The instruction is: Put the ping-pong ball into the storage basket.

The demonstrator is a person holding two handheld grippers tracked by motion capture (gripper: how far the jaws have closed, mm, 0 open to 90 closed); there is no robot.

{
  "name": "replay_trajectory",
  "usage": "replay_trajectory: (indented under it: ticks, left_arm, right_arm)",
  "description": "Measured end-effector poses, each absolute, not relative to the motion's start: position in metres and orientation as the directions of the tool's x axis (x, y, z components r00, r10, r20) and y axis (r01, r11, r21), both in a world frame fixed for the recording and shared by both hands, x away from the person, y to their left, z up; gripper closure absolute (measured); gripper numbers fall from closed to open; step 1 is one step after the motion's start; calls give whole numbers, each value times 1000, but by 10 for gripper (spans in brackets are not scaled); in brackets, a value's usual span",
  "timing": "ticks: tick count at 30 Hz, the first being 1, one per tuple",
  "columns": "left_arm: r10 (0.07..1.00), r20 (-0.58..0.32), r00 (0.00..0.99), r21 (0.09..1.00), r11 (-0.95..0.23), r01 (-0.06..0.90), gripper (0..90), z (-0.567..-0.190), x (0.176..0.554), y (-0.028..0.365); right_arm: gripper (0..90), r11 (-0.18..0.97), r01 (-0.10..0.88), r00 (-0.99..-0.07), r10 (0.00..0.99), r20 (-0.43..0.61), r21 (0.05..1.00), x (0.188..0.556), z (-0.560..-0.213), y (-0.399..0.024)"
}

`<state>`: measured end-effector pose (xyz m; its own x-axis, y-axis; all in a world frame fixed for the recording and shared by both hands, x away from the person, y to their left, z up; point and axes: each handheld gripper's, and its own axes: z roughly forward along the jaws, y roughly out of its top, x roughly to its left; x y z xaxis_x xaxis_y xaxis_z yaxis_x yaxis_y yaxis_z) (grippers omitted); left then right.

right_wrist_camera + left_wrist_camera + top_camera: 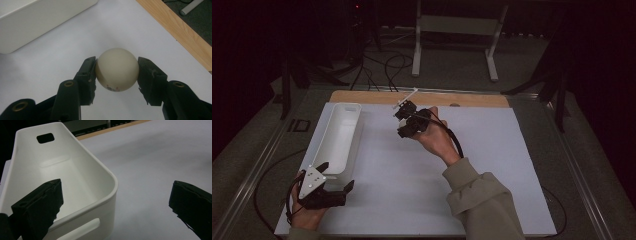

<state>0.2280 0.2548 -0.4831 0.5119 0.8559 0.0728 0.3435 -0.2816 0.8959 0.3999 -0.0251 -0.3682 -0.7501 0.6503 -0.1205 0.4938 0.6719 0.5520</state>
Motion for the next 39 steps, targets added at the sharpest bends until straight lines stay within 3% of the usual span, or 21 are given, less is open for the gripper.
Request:
replay_trajectory:
  ticks: [39]
  left_arm:
    - [853,76,516,889,-292,352,0,-482,229,254]
  right_arm:
    - [509,678,455,-776,620,-116,577,397,-357,3]
